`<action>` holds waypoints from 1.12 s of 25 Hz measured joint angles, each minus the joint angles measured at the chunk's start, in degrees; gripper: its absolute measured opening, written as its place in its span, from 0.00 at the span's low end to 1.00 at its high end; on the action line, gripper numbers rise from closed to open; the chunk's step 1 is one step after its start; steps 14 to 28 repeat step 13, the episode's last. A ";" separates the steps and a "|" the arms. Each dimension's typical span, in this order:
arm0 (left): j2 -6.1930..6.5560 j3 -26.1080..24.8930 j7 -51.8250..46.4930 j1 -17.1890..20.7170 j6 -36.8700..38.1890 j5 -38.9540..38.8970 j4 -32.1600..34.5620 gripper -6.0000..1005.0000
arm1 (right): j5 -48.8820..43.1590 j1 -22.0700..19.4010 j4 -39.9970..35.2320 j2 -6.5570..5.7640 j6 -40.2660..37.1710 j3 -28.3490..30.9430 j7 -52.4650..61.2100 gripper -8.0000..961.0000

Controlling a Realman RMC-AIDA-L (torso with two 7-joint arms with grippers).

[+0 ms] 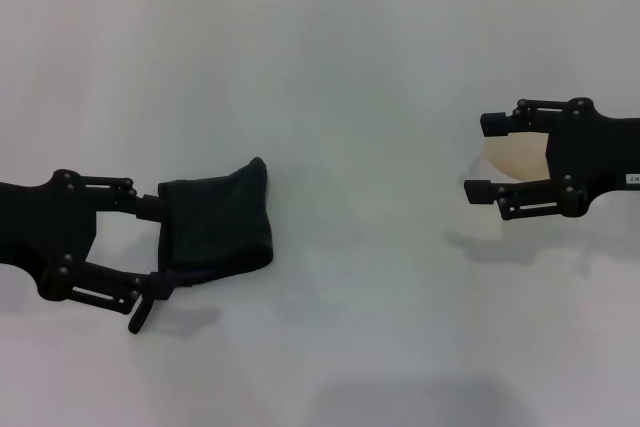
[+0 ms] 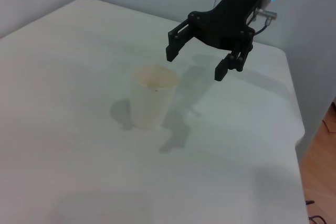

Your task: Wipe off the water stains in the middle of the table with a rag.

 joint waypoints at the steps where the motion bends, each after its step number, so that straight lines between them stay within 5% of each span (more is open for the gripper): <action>1: -0.07 -0.03 0.00 0.01 -0.07 0.00 0.00 0.88 | -0.20 0.02 -0.07 -0.05 -0.10 0.21 0.16 0.86; 13: -0.24 -0.26 -0.82 -0.11 -0.25 0.06 -0.09 0.88 | -2.94 0.84 -0.70 -1.17 -0.91 0.50 2.71 0.86; 28: -0.24 -0.26 -0.82 -0.11 -0.25 0.06 -0.09 0.88 | -2.94 0.84 -0.70 -1.17 -0.91 0.50 2.71 0.86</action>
